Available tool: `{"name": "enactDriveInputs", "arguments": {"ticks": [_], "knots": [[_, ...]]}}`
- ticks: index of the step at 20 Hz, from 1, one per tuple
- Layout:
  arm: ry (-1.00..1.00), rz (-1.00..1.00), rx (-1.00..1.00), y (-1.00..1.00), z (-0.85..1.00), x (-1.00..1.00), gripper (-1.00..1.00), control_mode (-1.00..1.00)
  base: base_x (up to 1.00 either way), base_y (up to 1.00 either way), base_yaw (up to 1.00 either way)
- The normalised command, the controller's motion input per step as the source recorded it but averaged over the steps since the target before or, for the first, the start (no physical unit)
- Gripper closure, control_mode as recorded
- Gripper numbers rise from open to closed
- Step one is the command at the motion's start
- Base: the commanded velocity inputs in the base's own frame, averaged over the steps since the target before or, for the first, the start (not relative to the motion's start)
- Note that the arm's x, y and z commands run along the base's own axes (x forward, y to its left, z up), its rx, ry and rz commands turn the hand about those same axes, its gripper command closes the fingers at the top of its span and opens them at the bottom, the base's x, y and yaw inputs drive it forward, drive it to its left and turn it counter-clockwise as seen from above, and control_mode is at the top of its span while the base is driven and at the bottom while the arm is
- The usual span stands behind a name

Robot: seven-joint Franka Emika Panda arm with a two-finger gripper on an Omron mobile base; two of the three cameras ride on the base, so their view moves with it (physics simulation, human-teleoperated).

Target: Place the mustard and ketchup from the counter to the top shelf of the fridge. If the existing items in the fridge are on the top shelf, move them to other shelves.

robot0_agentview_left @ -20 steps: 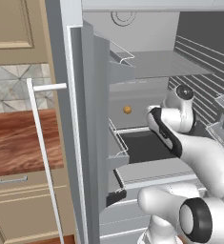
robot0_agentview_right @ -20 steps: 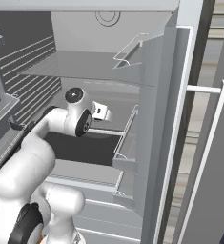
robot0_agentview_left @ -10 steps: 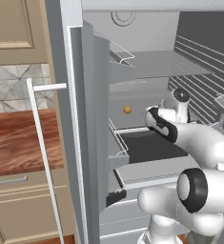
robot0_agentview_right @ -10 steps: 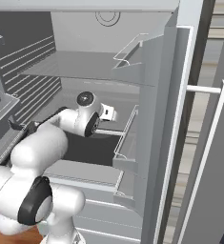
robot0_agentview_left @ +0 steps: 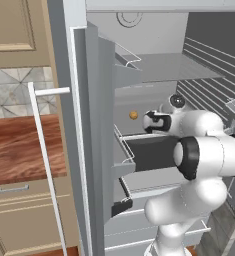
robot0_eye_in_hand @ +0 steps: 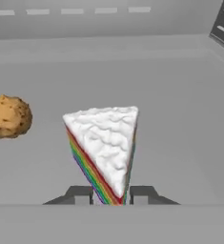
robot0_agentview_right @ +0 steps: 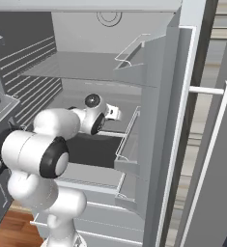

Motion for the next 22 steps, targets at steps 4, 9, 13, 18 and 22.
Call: {"name": "enactDriveInputs", "arguments": {"ticks": [4,9,13,18,22], "knots": [[-0.01,0.00,0.00,0.00,-0.03,0.16,-1.00,-1.00,0.00,0.00,0.00],[-0.04,-0.01,0.00,0.00,0.43,-0.13,-1.00,-1.00,0.00,0.00,0.00],[-0.12,0.00,0.00,0.00,0.98,-0.90,-1.00,-1.00,0.00,0.00,0.00],[-0.12,0.00,-0.01,0.08,1.00,-1.00,-1.00,-1.00,0.00,0.00,0.00],[-0.03,0.00,0.00,0.04,1.00,-1.00,-1.00,-1.00,0.00,0.00,0.00]]}}
